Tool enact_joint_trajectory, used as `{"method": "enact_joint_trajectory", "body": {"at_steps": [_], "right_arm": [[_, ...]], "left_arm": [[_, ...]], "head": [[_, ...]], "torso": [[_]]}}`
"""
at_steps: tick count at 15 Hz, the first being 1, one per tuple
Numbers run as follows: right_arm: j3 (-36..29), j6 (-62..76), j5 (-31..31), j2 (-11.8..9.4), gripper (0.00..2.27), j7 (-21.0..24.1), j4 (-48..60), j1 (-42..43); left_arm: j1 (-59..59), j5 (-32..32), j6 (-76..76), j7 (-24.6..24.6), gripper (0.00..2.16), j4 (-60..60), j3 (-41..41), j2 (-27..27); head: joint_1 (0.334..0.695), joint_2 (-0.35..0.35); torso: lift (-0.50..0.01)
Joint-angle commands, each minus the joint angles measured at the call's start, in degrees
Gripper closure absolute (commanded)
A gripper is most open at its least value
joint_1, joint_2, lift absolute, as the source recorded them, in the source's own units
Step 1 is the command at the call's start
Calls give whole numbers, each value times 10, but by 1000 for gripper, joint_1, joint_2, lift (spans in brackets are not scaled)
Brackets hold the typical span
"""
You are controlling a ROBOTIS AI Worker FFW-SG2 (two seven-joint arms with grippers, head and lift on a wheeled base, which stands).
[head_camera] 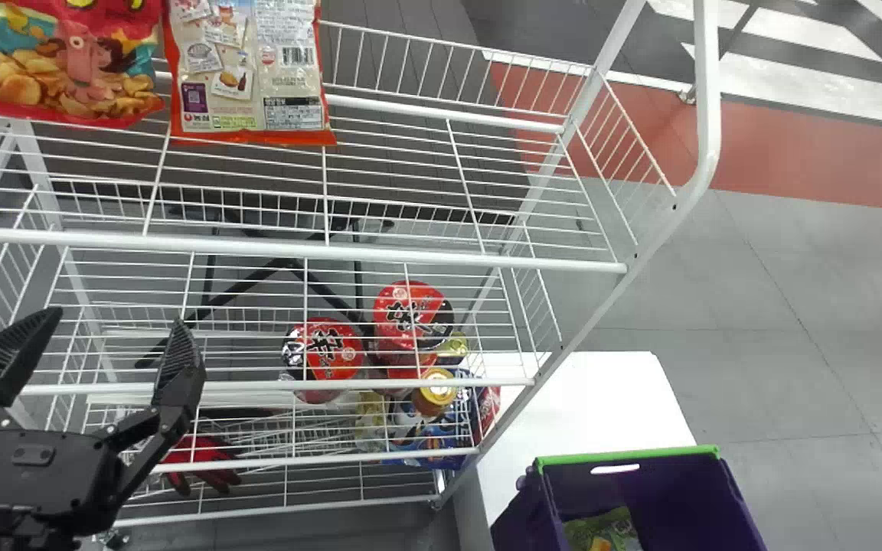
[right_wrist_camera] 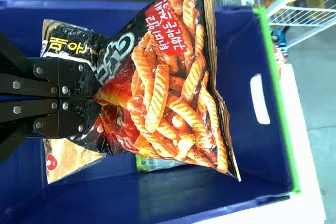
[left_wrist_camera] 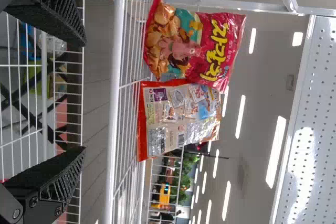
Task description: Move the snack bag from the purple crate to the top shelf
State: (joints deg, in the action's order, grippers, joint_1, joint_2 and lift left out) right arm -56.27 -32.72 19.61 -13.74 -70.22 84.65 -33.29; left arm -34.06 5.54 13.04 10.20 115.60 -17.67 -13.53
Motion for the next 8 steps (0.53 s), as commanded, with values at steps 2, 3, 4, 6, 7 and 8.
{"method": "enact_joint_trajectory", "body": {"at_steps": [2,3,4,6,7,8], "right_arm": [[-2,1,0,4,1656,0,8,-1],[-3,-1,0,3,1656,0,9,-1],[-3,-8,-1,3,1656,-3,14,-1],[-4,-21,-1,3,1656,-8,24,-1],[-4,-26,-1,4,1656,-11,32,-1],[-6,-33,-1,4,1656,-15,36,0]], "left_arm": [[1,-1,-3,0,113,0,0,0],[1,-2,-11,-1,113,0,0,0],[1,-2,-11,-1,113,0,0,0],[1,-2,-11,0,113,0,0,0],[1,-3,-11,0,113,1,0,0],[1,-4,-11,1,113,1,-1,0]], "head": [[695,-350],[695,-350],[695,-350],[695,-350],[695,-350],[695,-350]], "torso": [[-136],[-131],[-127],[-119],[-115],[-111]]}}
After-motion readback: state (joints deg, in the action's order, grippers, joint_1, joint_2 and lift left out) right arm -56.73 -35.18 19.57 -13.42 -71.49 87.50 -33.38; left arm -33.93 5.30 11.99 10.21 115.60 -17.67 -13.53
